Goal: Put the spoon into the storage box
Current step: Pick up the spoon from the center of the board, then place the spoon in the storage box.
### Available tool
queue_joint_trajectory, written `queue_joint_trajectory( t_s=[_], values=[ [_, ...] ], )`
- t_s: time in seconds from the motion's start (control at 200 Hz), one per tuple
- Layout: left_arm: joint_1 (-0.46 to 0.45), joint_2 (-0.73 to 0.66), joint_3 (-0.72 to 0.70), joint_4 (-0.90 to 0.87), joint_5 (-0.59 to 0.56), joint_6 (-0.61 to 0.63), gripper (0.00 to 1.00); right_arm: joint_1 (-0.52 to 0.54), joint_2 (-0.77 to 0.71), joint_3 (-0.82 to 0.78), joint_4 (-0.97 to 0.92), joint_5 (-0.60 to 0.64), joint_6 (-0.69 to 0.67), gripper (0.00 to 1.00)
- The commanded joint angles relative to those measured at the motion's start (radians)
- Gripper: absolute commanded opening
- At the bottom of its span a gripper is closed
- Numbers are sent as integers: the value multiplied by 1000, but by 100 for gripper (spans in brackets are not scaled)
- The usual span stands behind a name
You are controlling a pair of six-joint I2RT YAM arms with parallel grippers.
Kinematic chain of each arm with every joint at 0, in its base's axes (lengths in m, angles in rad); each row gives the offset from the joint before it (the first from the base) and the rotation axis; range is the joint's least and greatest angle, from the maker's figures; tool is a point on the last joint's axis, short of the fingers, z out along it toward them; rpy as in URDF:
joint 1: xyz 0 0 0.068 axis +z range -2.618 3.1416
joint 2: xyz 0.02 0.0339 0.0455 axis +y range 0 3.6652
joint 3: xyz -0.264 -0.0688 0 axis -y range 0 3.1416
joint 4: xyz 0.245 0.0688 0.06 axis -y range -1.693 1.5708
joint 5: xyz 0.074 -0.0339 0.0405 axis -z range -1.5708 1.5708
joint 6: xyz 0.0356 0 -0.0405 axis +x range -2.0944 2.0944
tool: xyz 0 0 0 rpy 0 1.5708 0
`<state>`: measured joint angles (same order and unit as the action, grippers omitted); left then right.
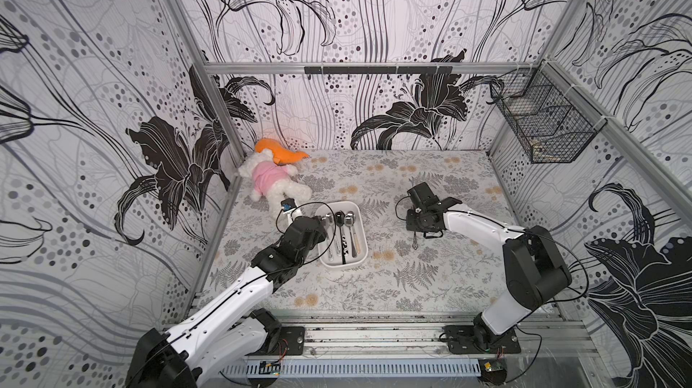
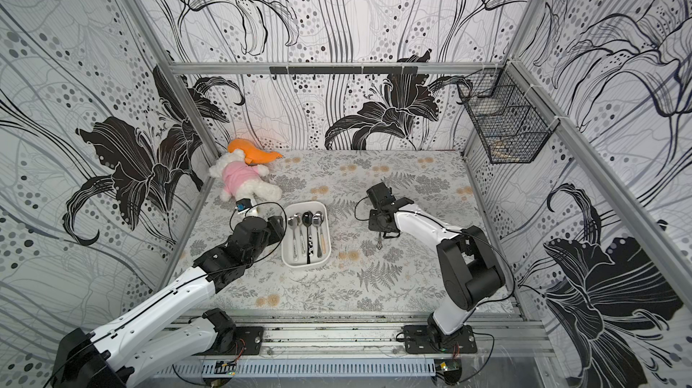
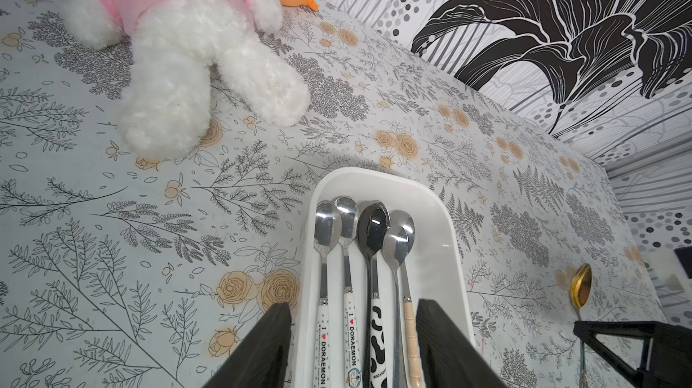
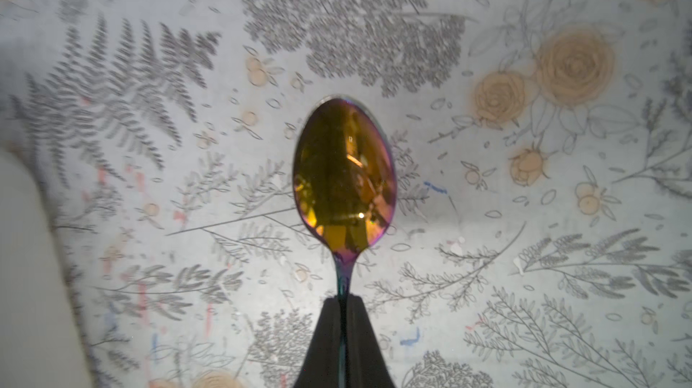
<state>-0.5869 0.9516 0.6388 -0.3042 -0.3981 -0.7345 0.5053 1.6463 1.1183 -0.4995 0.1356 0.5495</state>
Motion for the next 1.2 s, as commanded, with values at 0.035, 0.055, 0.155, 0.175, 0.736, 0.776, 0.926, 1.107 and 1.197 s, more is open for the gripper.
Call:
queue_joint_trajectory(
  t_s=[0.035,0.055,0.155,0.175,0.736,0.776,0.926,1.107,1.197],
  values=[
    [7,-10,-8,-8,-47,17,59,85,9,132,-56,-38,10,0],
    [7,-10,-7,-11,-53,17,59,101,15,154,-59,-45,14,0],
    [9,-12,-3,-33,-93,14,60,181,106,279,-64,-82,45,0],
    [9,-12,-2,-37,-100,13,61,200,127,306,-68,-82,49,0],
    [12,-86,-46,-92,-184,-13,62,394,540,729,-122,-188,110,0],
    [12,-80,-41,-100,-194,-17,62,398,548,722,-119,-185,112,0],
    [13,-68,-36,-93,-186,-8,62,401,577,711,-110,-183,121,0],
    [13,-76,-35,-92,-176,-8,63,403,619,739,-114,-181,120,0],
    [12,-86,-48,-80,-170,-10,63,402,643,761,-131,-183,116,0]
  ],
)
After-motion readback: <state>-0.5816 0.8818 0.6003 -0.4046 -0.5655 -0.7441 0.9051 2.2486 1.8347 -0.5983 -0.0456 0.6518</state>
